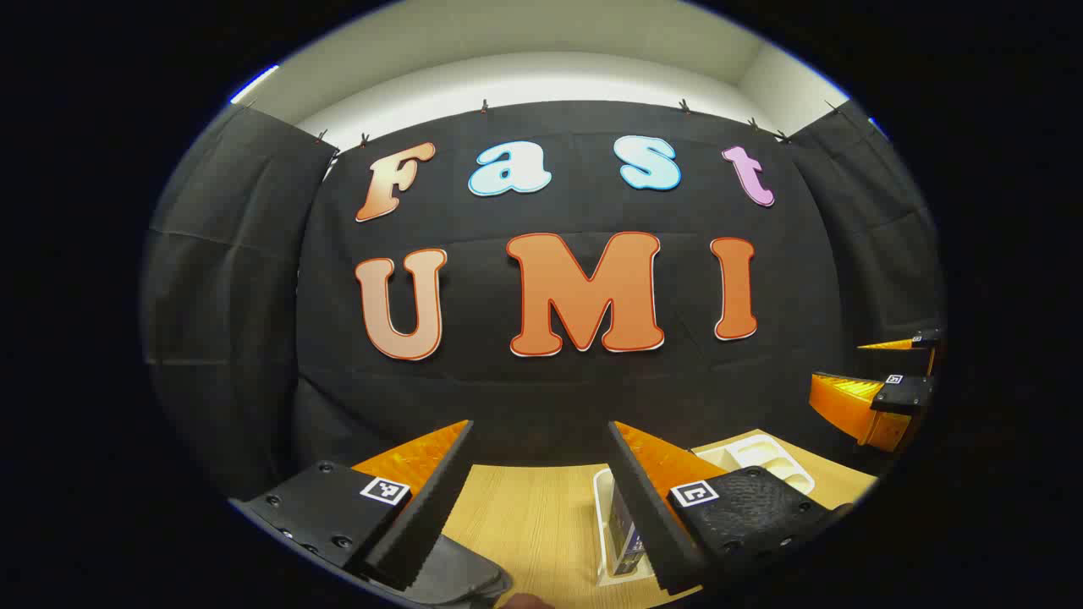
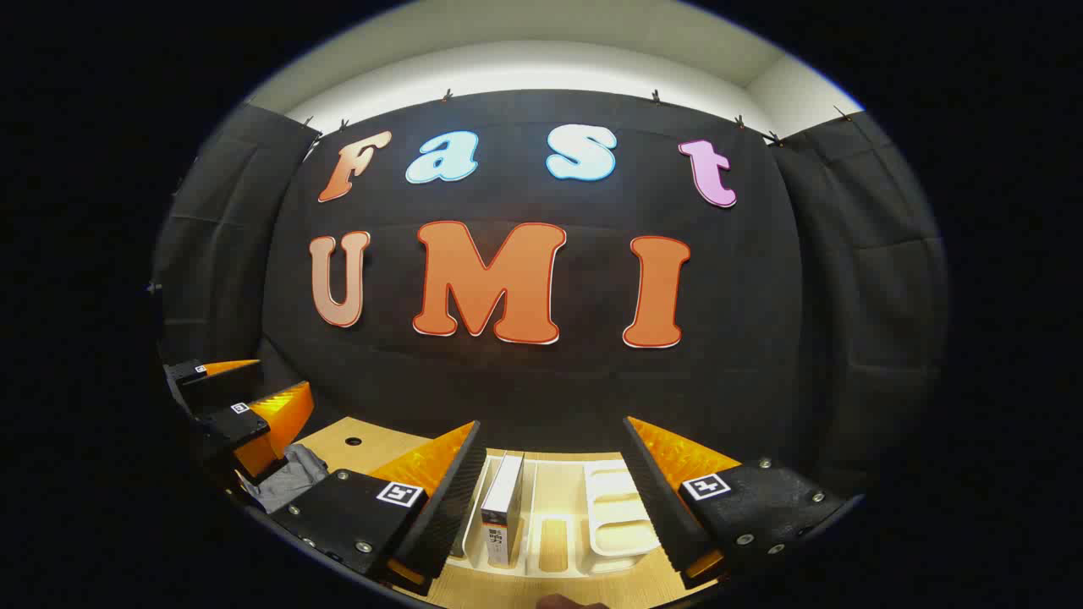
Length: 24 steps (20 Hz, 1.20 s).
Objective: Open the schoolbag, grab two books from the bookshelf and put them into the schoolbag.
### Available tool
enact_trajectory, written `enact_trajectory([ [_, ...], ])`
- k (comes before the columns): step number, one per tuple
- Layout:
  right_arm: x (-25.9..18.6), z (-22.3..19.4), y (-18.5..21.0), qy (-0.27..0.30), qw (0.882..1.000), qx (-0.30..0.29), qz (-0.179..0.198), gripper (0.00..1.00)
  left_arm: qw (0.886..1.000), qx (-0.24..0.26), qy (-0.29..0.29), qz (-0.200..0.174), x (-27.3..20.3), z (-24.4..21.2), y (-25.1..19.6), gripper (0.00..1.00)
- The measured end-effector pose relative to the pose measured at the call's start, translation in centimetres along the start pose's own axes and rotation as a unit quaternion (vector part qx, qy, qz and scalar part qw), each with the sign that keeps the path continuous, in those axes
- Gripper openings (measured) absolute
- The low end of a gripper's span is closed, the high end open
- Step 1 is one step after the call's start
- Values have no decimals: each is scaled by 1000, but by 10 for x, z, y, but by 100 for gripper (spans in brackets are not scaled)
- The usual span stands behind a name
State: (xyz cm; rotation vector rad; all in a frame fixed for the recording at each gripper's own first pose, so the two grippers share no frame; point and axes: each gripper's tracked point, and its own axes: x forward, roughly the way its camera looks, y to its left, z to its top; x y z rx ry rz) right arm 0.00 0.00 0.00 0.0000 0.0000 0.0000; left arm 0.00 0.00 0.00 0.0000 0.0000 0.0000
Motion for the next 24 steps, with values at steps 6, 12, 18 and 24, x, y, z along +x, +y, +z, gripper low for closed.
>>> enact_trajectory([
  [6,10,-1,6,1,1000,1,12,95,1000,9,3,11,6,-3,5,96],
  [12,20,-12,10,16,1000,-1,18,95,1000,14,8,14,7,-2,9,95],
  [18,30,-12,16,15,1000,8,7,95,999,32,6,0,11,-3,10,94],
  [24,34,-16,18,18,1000,0,-14,95,998,58,4,-5,13,-3,12,94],
])
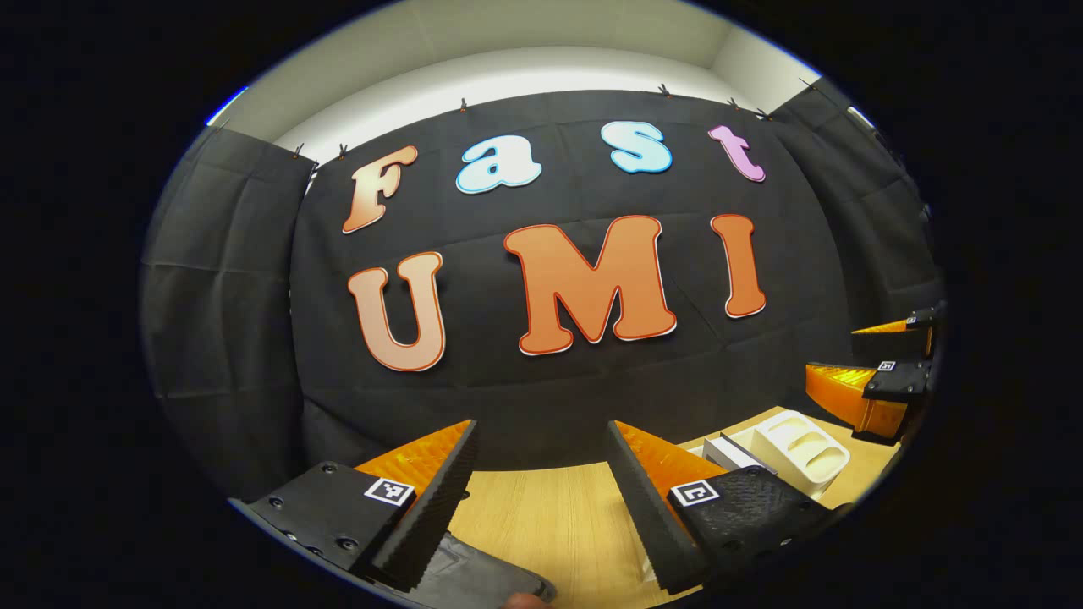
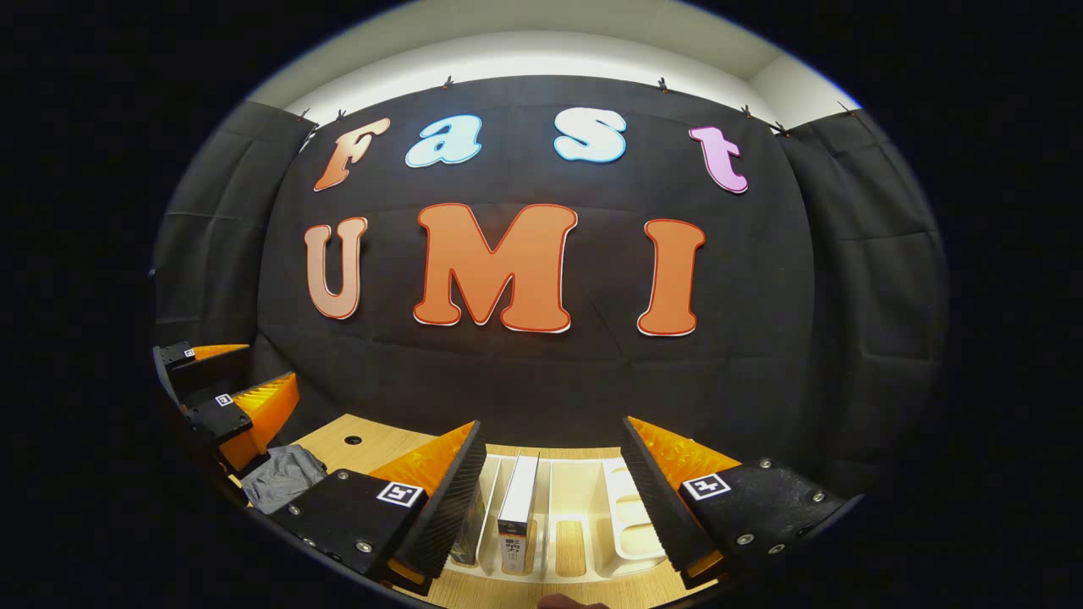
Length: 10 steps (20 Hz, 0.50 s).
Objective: Open the schoolbag, grab two books from the bookshelf and put them into the schoolbag.
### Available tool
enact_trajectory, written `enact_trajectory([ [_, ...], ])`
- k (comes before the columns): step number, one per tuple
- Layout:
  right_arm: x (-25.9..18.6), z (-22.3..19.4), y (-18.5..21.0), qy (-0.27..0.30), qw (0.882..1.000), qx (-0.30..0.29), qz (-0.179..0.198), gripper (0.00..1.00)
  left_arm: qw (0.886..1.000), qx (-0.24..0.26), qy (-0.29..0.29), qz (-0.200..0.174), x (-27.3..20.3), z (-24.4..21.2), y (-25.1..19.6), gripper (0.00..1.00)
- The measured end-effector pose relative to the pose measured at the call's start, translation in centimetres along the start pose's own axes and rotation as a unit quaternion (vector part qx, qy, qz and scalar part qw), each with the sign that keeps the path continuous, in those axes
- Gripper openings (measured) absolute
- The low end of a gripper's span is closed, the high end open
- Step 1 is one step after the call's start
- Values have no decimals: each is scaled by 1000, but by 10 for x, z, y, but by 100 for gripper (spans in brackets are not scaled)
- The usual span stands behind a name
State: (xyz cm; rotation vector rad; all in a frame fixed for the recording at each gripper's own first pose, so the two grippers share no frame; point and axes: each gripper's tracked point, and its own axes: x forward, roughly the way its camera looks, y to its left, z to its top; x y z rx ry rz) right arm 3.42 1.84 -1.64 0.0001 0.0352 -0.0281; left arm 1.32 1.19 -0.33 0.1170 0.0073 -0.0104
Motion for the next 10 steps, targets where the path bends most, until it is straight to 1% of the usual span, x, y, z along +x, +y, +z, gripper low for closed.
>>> enact_trajectory([
  [4,4,-1,-5,2,1000,-11,-9,95,1000,15,12,-3,-1,-8,0,94],
  [8,8,-5,-10,8,1000,-9,-15,95,998,57,27,7,2,-20,6,94],
  [10,8,-6,-9,10,1000,-7,-12,95,997,70,41,6,-4,-35,2,94],
])
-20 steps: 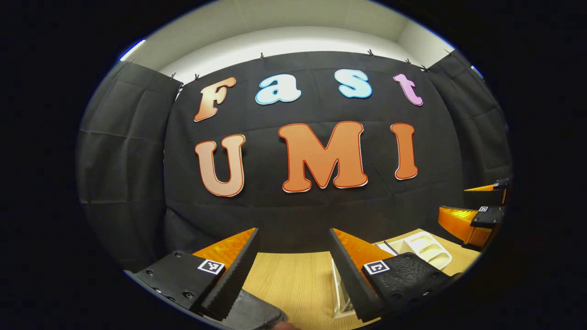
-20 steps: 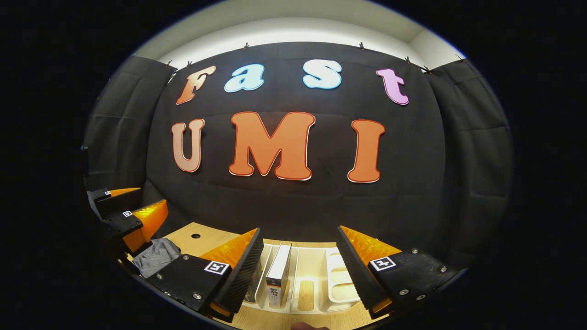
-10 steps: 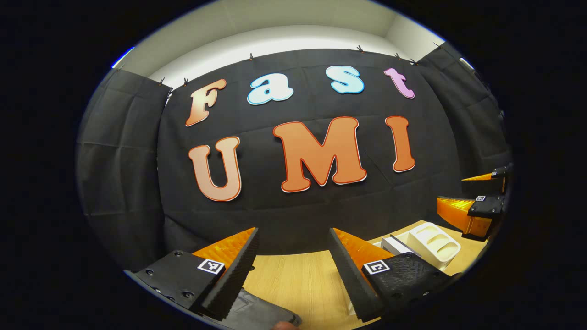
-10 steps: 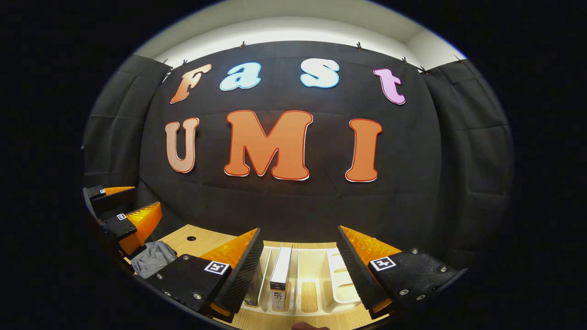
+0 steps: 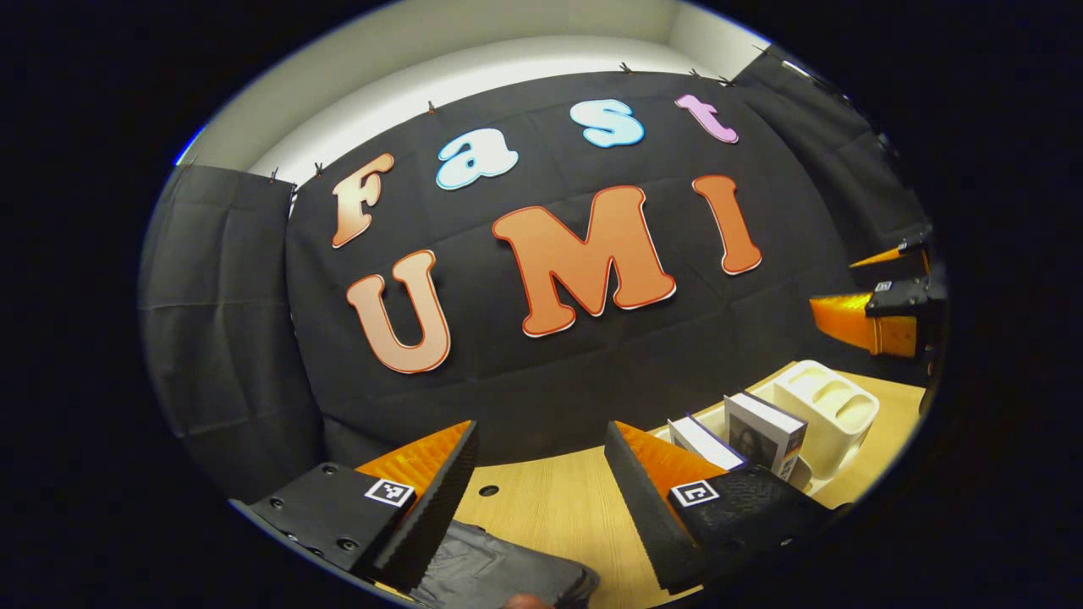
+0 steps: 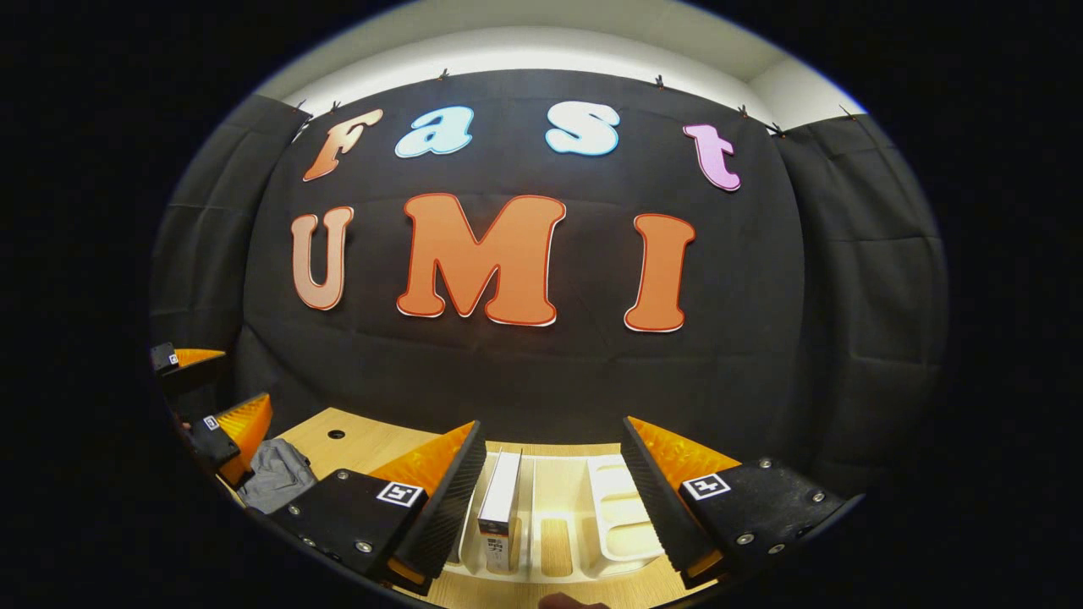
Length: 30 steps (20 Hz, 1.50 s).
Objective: Open the schoolbag, grab two books from the bookshelf and put them into the schoolbag.
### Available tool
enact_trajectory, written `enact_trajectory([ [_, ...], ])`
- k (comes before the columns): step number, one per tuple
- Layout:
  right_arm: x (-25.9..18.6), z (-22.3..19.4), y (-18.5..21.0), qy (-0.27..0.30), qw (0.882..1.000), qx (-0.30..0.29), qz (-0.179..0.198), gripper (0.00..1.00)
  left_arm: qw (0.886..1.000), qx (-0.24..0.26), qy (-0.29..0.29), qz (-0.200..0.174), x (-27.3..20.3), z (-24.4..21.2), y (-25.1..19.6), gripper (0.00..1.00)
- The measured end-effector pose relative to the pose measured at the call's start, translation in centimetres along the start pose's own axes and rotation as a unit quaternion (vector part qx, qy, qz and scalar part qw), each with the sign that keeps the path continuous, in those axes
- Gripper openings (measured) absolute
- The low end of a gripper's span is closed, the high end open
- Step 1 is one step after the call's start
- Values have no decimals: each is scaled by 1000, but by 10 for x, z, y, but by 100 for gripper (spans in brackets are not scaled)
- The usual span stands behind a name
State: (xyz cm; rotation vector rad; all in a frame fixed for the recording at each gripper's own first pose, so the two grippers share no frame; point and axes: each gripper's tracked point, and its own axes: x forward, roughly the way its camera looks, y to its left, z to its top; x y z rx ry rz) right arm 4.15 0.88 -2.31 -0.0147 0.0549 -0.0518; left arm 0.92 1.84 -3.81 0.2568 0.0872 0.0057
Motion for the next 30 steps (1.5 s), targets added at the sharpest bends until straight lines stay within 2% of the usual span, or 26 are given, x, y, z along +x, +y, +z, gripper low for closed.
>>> enact_trajectory([
  [6,2,-3,-4,-1,1000,-4,3,95,997,56,54,12,-8,-53,-1,97],
  [10,2,-9,-11,6,1000,-4,5,95,990,111,88,21,-20,-98,1,96],
  [20,-3,-21,-24,17,1000,-8,15,95,952,238,191,17,-50,-222,-11,97],
  [26,-12,-25,-40,17,1000,-5,12,95,930,275,243,22,-66,-281,-6,97],
  [30,-18,-26,-54,16,1000,-6,8,95,917,295,264,44,-75,-309,6,96],
])
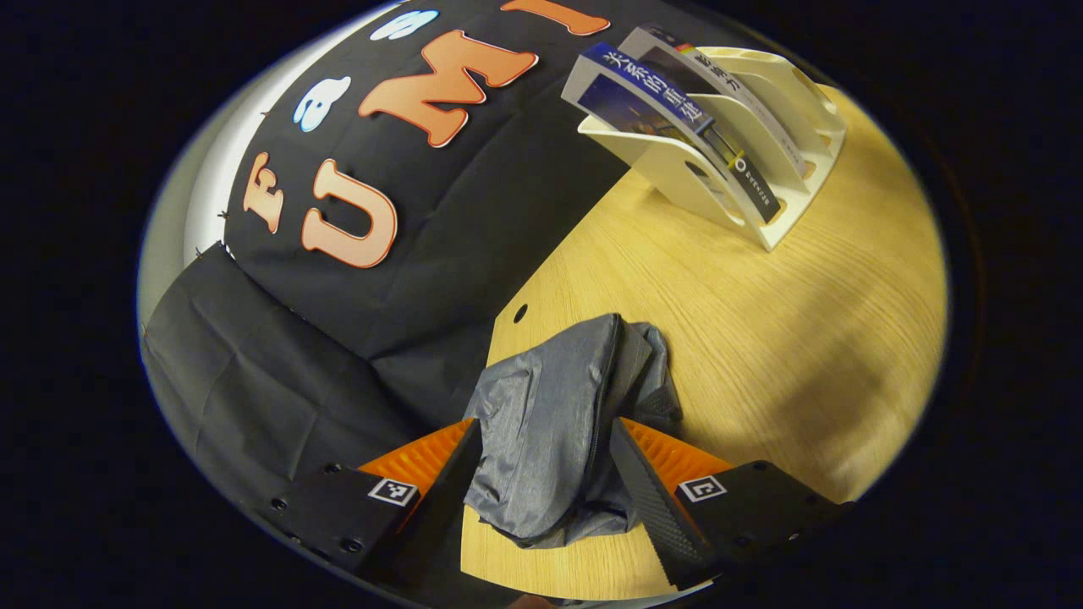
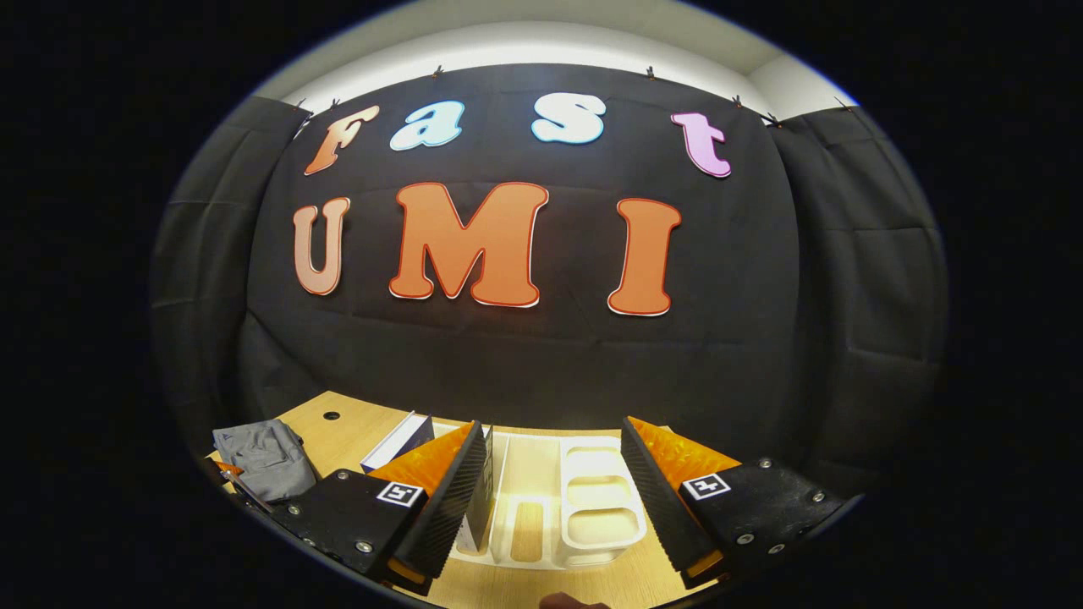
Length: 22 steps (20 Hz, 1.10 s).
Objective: Open the schoolbag, grab two books from the bookshelf and put them into the schoolbag.
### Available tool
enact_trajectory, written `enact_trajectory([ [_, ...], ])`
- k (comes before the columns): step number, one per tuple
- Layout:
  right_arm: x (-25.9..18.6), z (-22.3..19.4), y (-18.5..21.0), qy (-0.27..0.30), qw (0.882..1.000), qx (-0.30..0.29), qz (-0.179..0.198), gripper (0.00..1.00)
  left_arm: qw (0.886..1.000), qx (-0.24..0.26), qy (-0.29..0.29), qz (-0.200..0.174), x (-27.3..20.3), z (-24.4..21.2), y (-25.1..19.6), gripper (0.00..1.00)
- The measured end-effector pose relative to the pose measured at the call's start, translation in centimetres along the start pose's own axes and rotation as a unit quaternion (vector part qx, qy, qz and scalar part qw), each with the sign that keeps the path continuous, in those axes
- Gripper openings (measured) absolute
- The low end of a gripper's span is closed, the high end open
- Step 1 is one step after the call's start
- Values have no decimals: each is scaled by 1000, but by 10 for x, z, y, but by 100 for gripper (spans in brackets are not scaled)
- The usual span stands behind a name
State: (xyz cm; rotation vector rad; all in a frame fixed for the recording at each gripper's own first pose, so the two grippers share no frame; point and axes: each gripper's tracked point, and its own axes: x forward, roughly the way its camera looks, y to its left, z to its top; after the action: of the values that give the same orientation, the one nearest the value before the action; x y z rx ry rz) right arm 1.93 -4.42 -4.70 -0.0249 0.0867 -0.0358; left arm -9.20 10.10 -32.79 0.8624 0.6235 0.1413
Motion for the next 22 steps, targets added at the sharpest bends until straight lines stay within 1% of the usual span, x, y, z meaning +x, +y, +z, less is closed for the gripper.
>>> enact_trajectory([
  [4,-4,-5,-11,4,1000,-1,0,95,999,12,17,35,1,-16,6,94],
  [7,-8,-4,-19,2,1000,-8,2,95,998,22,7,59,5,-4,24,86],
  [8,-9,-4,-22,0,1000,-11,3,95,998,21,11,61,10,-1,28,83],
  [9,-9,-3,-24,-1,1000,-14,3,95,998,19,19,56,15,-6,28,80],
  [10,-10,-3,-26,-3,1000,-16,3,95,998,18,26,57,19,-9,29,79],
  [14,-13,-1,-37,-6,1000,-22,-3,95,997,18,45,55,39,-11,36,78],
  [17,-12,-3,-40,-2,1000,-20,-9,95,997,15,51,50,50,-12,46,69],
  [18,-13,-2,-41,-1,1000,-19,-13,95,997,11,49,51,50,-11,50,60],
  [19,-13,-2,-40,-1,1000,-16,-16,95,998,10,42,49,49,-8,54,54],
  [20,-13,-1,-38,-1,1000,-14,-19,95,998,12,36,49,48,-5,59,42],
  [21,-13,-1,-36,0,1000,-13,-20,95,998,13,29,46,48,-4,63,37],
  [22,-13,-1,-32,1,1000,-12,-23,95,999,12,22,45,47,-1,69,27],
])
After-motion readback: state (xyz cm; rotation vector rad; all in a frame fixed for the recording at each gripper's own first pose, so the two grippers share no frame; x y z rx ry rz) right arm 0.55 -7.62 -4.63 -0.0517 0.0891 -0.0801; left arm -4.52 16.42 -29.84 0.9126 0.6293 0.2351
